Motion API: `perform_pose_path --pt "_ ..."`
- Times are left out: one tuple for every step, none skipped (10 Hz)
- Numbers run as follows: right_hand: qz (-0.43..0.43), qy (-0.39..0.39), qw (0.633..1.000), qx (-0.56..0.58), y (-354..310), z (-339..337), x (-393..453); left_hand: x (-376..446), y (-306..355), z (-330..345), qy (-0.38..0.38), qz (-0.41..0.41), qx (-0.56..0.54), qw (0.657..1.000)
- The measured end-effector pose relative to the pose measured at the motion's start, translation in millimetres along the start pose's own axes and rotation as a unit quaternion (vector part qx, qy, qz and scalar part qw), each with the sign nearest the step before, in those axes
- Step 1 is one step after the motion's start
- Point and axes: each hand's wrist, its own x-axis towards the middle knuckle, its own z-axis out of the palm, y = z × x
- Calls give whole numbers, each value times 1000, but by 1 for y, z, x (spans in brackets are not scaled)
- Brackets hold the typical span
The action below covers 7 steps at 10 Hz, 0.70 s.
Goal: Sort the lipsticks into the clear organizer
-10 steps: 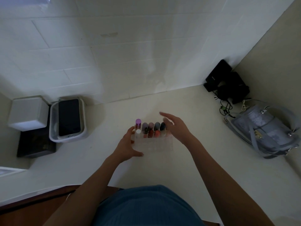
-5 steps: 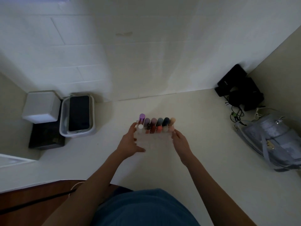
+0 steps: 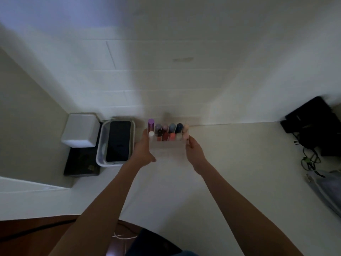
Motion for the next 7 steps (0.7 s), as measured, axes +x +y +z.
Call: perform_pose_path --pt "-6 -10 1000 -7 -1 2 11 7 -6 6 24 -25 16 999" --pt "-7 -15 1000 -27 -6 5 19 9 -14 13 55 -41 10 998" --pt "-21 -9 999 -38 -5 11 26 7 -19 19 90 -48 -6 995" --pt "-38 -8 999 -38 -8 18 21 6 -18 25 144 -58 28 987" --pt "-60 -6 997 -42 -4 21 21 0 -16 33 177 -70 32 981" --pt "-44 -14 996 -74 -7 23 20 -13 -10 34 165 -108 13 980" --pt "2 61 997 -43 -4 14 18 -35 0 44 151 -130 -54 979"
